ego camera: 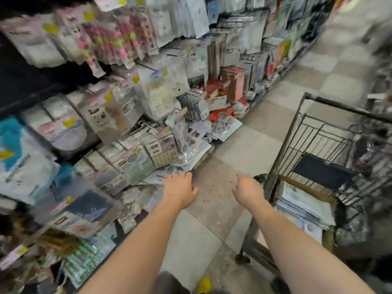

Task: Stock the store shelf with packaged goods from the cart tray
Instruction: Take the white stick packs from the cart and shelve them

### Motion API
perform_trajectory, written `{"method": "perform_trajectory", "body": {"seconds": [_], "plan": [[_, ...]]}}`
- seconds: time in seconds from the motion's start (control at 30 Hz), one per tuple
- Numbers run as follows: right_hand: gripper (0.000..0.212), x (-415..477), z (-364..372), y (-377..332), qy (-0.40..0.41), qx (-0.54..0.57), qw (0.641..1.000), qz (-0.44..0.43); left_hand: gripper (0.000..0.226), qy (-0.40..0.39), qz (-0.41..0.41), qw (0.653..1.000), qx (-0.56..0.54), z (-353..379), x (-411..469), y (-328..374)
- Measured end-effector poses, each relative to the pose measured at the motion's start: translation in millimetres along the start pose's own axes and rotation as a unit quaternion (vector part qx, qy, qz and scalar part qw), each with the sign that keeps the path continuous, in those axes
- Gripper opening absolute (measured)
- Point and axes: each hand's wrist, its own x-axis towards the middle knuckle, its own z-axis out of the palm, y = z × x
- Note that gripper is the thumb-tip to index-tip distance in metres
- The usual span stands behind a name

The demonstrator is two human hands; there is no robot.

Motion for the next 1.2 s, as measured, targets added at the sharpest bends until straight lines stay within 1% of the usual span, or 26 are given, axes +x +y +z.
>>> {"method": "perform_trajectory", "body": {"seconds": [0.07, 0.13, 0.27, 0.33, 0.43, 0.53, 0.6, 0.7, 0.8, 0.9, 1.0, 1.2], "plan": [[0.031, 23.0, -9.0, 14.0, 0.018, 0.027, 0.999, 0.030, 0.039, -0.002, 0.044, 0.999, 0.001, -4.0, 43.4, 12.2], [0.036, 44.6, -12.3, 26.9, 0.045, 0.058, 0.995, 0.061, 0.043, -0.008, 0.092, 0.996, -0.001, -4.1, 85.7, 25.5], [0.037, 88.1, -12.2, 48.7, 0.075, 0.083, 0.986, 0.125, 0.043, -0.023, 0.201, 0.979, 0.023, -4.8, 171.3, 56.3], [0.035, 104.2, -17.2, 55.6, 0.079, 0.092, 0.978, 0.171, 0.043, -0.022, 0.252, 0.967, 0.030, -6.5, 212.0, 75.3], [0.027, 118.6, -26.4, 66.6, 0.094, 0.109, 0.958, 0.247, 0.043, -0.036, 0.330, 0.942, 0.051, -16.4, 262.3, 108.3], [0.034, 124.8, -33.9, 81.4, 0.097, 0.131, 0.936, 0.312, 0.046, -0.038, 0.403, 0.911, 0.075, -27.9, 300.8, 143.6], [0.042, 125.1, -35.7, 93.8, 0.107, 0.156, 0.913, 0.361, 0.050, -0.049, 0.441, 0.892, 0.087, -31.1, 320.7, 169.8], [0.048, 121.5, -31.0, 116.4, 0.123, 0.183, 0.870, 0.440, 0.045, -0.047, 0.504, 0.856, 0.107, -27.0, 341.6, 213.6], [0.045, 119.5, -18.3, 148.8, 0.117, 0.211, 0.827, 0.507, 0.044, -0.051, 0.560, 0.817, 0.127, -18.1, 357.9, 261.2], [0.034, 120.6, -2.1, 185.9, 0.119, 0.242, 0.778, 0.567, 0.044, -0.060, 0.610, 0.778, 0.136, -7.0, 371.3, 312.2], [0.031, 123.9, 9.0, 223.5, 0.121, 0.274, 0.736, 0.608, 0.046, -0.074, 0.650, 0.737, 0.170, 3.8, 381.5, 365.8], [0.040, 126.6, 9.4, 266.9, 0.128, 0.322, 0.664, 0.663, 0.043, -0.093, 0.697, 0.677, 0.217, 16.4, 391.9, 446.4]]}}
